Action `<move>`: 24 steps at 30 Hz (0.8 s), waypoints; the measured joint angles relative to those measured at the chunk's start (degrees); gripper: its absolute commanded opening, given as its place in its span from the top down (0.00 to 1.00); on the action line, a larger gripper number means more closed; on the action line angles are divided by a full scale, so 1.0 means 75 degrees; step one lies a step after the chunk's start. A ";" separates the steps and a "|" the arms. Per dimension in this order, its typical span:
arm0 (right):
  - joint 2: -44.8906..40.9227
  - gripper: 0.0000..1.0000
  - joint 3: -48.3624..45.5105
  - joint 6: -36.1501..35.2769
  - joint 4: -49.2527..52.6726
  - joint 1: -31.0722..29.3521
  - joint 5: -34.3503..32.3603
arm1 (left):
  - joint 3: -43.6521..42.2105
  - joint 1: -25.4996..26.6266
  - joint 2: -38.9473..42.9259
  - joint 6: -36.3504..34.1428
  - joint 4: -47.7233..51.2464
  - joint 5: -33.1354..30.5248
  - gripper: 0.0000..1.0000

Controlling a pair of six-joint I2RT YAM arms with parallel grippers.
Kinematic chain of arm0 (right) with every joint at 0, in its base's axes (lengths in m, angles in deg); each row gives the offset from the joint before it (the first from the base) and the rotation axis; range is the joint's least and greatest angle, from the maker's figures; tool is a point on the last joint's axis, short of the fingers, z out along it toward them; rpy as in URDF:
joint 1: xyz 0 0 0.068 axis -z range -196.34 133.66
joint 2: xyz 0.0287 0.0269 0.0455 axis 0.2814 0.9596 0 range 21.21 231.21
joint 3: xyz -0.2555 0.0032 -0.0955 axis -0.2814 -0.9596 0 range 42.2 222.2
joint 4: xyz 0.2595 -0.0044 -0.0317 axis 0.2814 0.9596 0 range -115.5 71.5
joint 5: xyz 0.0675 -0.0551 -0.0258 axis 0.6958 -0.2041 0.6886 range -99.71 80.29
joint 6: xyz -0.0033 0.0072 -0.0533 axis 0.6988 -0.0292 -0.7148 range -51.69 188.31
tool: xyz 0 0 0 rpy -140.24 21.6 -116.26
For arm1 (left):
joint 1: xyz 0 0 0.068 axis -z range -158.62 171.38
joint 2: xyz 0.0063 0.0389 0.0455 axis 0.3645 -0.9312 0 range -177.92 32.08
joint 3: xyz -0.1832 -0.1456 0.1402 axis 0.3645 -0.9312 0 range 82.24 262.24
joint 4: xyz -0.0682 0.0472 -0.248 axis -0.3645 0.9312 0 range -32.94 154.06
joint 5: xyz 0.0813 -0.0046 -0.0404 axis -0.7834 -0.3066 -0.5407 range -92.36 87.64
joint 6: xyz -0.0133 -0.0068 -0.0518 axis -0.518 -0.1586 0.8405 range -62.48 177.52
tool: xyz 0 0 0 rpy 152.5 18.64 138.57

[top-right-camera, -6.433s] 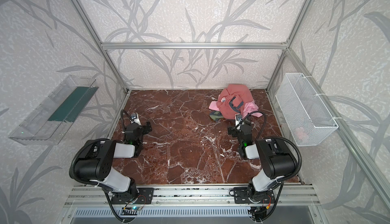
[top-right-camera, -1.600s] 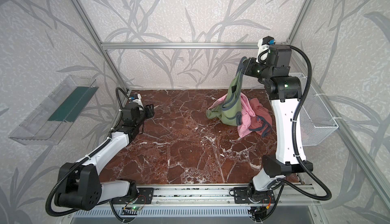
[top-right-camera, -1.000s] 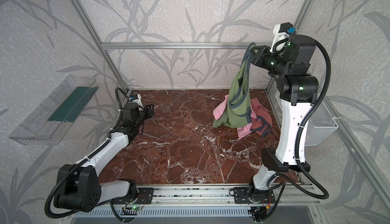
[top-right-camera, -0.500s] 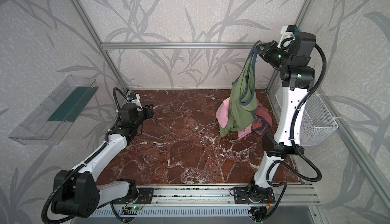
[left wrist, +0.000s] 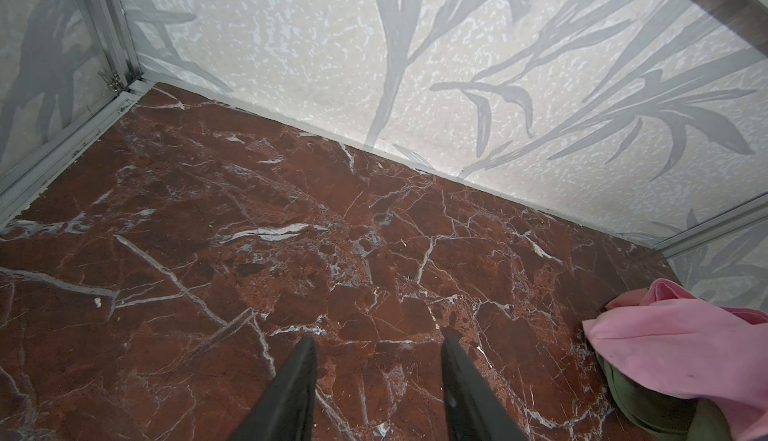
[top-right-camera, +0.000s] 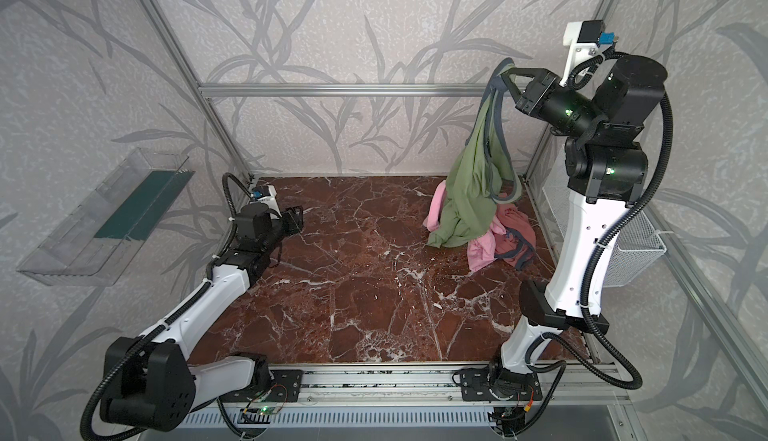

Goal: Pick out a specific cloth from the pile
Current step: 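Lift the green shirt high with the right gripper, pulling it from the pile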

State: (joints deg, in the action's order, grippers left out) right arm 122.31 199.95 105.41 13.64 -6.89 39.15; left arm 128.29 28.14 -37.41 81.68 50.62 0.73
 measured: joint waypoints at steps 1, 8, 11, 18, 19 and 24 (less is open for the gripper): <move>-0.0047 1.00 0.0000 0.0020 -0.0111 0.0000 0.0137 | 0.0000 0.0003 0.0015 0.0006 0.0023 0.0000 0.53; -0.0125 1.00 -0.0035 0.0382 -0.0688 0.0035 0.0624 | 0.0000 0.0029 0.0268 0.0012 0.0204 0.0000 0.53; -0.0125 1.00 -0.0073 0.0600 -0.0898 -0.0020 0.0790 | 0.0012 0.0050 0.0425 0.0012 0.0370 0.0000 0.54; -0.0146 1.00 -0.0283 0.0676 -0.1035 -0.0848 0.0901 | 0.0720 0.0108 0.0848 0.0073 0.1332 -0.0020 0.55; -0.0146 1.00 -0.0318 0.0653 -0.1011 -0.0970 0.0898 | 0.0816 0.0108 0.0915 0.0085 0.1454 -0.0026 0.55; -0.0323 1.00 -0.0498 0.0347 -0.0679 -0.1766 0.0694 | 0.1221 0.0137 0.1480 0.0160 0.2215 -0.0061 0.55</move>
State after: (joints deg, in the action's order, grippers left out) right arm 119.89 196.21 108.01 8.54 -20.14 44.36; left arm 137.44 29.17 -26.31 82.88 67.23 0.27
